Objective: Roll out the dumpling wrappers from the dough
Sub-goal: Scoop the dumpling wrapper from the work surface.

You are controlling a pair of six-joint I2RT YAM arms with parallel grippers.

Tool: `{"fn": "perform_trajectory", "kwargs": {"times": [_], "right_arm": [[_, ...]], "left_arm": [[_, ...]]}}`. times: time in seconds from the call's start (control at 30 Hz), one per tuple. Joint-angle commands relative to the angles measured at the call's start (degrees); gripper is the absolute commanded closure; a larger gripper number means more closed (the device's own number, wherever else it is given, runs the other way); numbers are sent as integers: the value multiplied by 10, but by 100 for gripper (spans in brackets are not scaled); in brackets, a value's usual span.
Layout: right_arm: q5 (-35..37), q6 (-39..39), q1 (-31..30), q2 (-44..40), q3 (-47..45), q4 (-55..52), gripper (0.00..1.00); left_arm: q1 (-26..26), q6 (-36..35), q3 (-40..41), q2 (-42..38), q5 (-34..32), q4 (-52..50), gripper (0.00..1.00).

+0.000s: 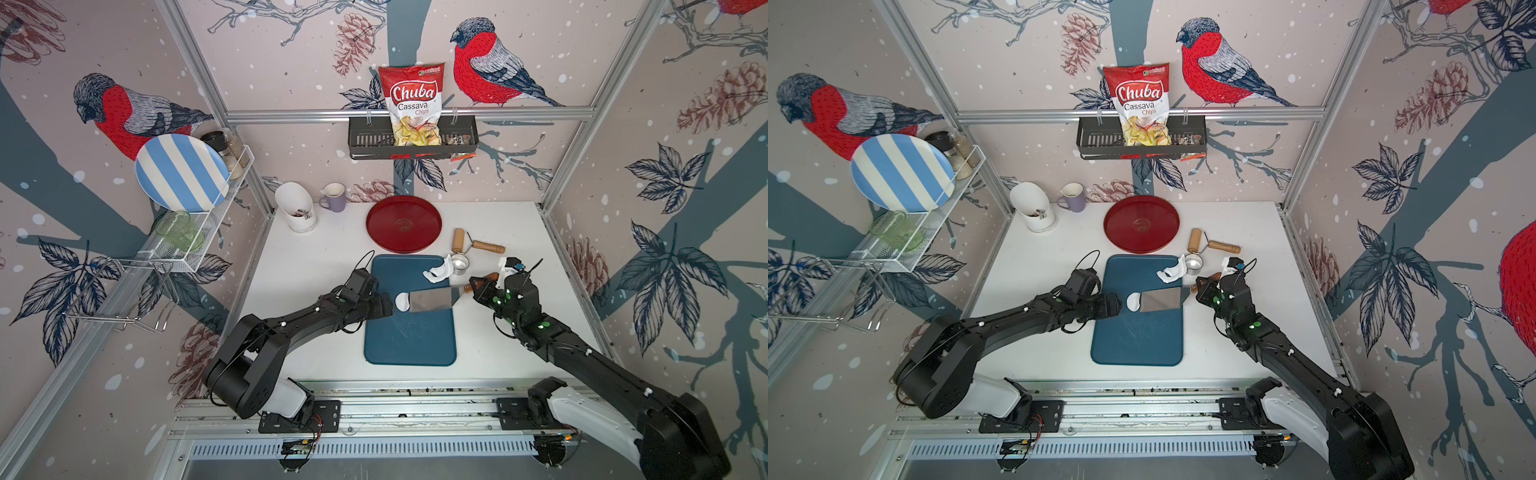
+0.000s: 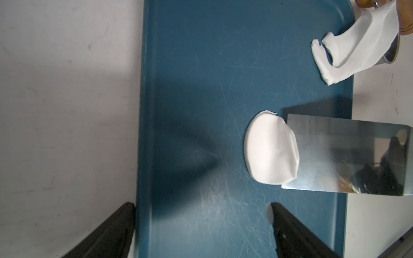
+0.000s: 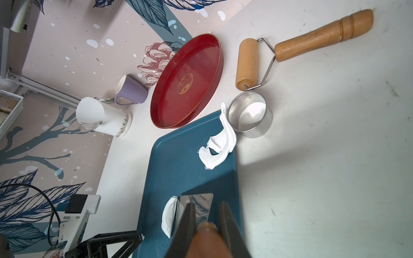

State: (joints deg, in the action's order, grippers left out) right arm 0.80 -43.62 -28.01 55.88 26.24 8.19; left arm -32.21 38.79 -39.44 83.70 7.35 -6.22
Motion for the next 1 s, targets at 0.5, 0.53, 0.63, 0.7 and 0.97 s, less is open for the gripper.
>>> {"fn": "perform_trajectory", "kwargs": {"times": [0.5,0.53,0.63,0.7,0.97], "right_arm": [[-8,-21,-12,40,-9,59,100],[-8,-22,-13,42,-8,61,100],[-9,-24,-15,48,-9,66,100],[-11,-25,-16,52,-9,69,100],[-15,-35,-16,47,-21,87,100]], "left_arm": [[-1,-6,-12,1,2,8,5],[-1,-6,-12,1,2,9,5],[-1,-4,-9,0,3,9,5],[-1,-5,-9,0,3,10,5],[-1,-2,-4,-5,3,14,5]]}}
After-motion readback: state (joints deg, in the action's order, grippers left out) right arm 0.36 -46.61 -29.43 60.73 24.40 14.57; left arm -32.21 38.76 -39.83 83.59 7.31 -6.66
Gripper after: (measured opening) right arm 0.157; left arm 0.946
